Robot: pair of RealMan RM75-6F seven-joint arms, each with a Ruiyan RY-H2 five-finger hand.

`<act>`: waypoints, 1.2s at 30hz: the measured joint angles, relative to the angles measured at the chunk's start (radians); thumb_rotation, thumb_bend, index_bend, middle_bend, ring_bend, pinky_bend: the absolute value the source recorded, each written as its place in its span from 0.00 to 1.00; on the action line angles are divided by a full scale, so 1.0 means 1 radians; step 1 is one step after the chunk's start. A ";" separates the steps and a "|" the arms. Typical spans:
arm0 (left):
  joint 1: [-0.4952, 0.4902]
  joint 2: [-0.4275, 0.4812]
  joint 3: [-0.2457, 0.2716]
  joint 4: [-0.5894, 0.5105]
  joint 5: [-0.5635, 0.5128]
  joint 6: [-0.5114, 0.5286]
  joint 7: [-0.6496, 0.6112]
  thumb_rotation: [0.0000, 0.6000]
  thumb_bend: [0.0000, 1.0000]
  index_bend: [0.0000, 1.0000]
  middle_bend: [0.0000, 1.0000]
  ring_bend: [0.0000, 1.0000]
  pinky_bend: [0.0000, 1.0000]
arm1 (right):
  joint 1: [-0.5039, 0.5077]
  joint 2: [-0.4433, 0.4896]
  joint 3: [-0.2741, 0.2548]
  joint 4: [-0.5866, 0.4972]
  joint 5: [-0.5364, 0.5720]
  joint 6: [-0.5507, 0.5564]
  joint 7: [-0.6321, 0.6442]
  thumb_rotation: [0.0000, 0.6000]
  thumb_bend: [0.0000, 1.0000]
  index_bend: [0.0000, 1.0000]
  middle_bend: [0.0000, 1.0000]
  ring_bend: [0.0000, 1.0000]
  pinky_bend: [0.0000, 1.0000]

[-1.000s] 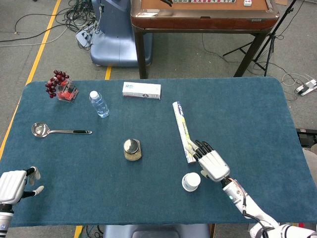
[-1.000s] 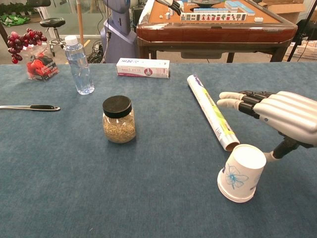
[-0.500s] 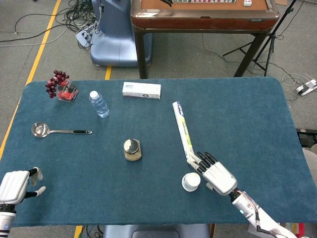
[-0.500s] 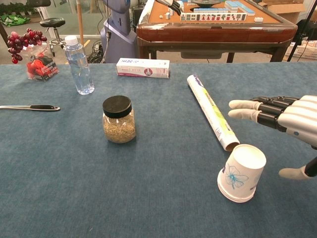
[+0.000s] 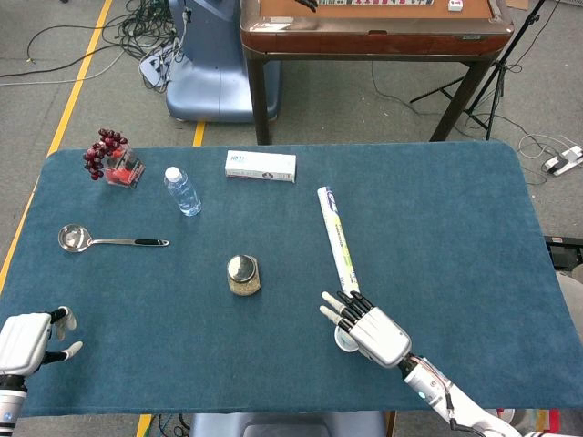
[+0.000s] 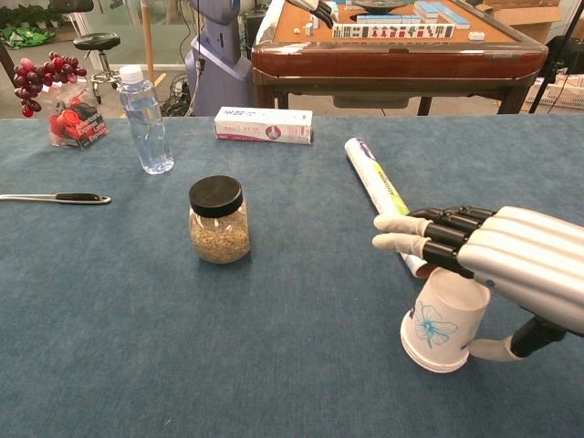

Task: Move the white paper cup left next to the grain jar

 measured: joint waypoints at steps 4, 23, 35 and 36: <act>0.001 0.002 -0.001 -0.001 0.000 0.002 -0.004 1.00 0.09 0.58 0.67 0.65 0.83 | 0.008 -0.040 0.017 0.032 0.001 0.000 0.007 1.00 0.00 0.00 0.00 0.00 0.15; 0.003 0.009 -0.002 -0.003 -0.001 0.004 -0.016 1.00 0.09 0.58 0.67 0.65 0.83 | 0.086 -0.153 0.106 0.152 0.049 -0.049 0.044 1.00 0.00 0.00 0.00 0.00 0.15; 0.005 0.015 -0.004 -0.003 0.000 0.009 -0.027 1.00 0.09 0.58 0.67 0.65 0.83 | 0.150 -0.211 0.160 0.201 0.112 -0.107 0.040 1.00 0.00 0.00 0.00 0.00 0.15; 0.005 0.016 -0.004 -0.003 0.000 0.010 -0.028 1.00 0.09 0.58 0.67 0.65 0.83 | 0.155 -0.214 0.164 0.206 0.117 -0.110 0.039 1.00 0.00 0.00 0.00 0.00 0.15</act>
